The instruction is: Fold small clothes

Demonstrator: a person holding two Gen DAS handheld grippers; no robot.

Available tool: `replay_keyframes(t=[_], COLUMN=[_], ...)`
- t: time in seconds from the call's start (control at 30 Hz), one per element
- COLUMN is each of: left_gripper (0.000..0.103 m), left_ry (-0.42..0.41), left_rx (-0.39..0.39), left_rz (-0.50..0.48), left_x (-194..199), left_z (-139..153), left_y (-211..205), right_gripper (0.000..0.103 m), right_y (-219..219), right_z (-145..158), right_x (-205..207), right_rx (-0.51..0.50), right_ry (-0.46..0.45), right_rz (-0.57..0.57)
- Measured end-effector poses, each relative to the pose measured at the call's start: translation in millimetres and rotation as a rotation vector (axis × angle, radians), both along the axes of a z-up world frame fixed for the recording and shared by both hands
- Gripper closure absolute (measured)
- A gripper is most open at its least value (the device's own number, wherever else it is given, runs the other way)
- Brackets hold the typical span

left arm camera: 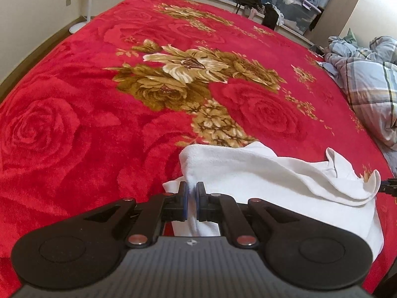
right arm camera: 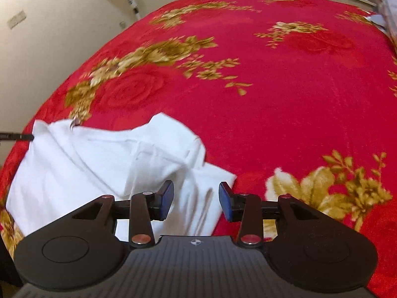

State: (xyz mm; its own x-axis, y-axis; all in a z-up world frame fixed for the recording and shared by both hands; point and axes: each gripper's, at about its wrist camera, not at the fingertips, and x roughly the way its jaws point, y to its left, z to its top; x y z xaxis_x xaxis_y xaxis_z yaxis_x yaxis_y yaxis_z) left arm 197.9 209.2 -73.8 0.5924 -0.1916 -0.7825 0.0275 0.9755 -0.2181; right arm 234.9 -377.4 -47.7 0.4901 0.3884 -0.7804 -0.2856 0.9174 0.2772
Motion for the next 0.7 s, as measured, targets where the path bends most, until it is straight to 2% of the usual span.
replay_keyframes(t=[0.13, 0.23, 0.33, 0.4, 0.43, 0.5, 0.63, 0.7], left_gripper=[0.093, 0.077, 0.075, 0.078, 0.095, 0.099, 0.1, 0.1], left_ry=[0.005, 0.009, 0.014, 0.008, -0.005, -0.044, -0.162, -0.182], left_rx=[0.006, 0.016, 0.032, 0.043, 0.043, 0.026, -0.002, 0.033], left_rz=[0.005, 0.002, -0.005, -0.013, -0.015, -0.019, 0.008, 0.021], left_x=[0.9, 2.1, 3.6, 3.9, 3.0, 0.7, -4.6, -4.6], left_z=[-1.1, -2.3, -5.7, -6.1, -4.6, 2.6, 20.3, 22.5], left_y=[-1.1, -3.3, -5.9, -7.3, -7.5, -6.0, -1.6, -5.0], right_gripper=[0.061, 0.061, 0.061, 0.062, 0.071, 0.099, 0.099, 0.099], right_y=[17.4, 22.3, 28.2, 31.1, 31.6, 30.3, 20.9, 15.7], right_z=[-5.4, -8.1, -8.4, -7.5, -6.8, -3.3, 11.3, 14.6], right_x=[7.0, 13.7, 19.0, 21.5, 22.8, 24.2, 25.8, 27.3], right_rx=[-0.079, -0.096, -0.086, -0.074, -0.065, -0.031, 0.098, 0.14], right_ry=[-0.014, -0.029, -0.048, -0.066, -0.071, -0.089, -0.155, -0.177], right_rz=[0.021, -0.006, -0.02, -0.027, -0.031, -0.04, -0.104, -0.166])
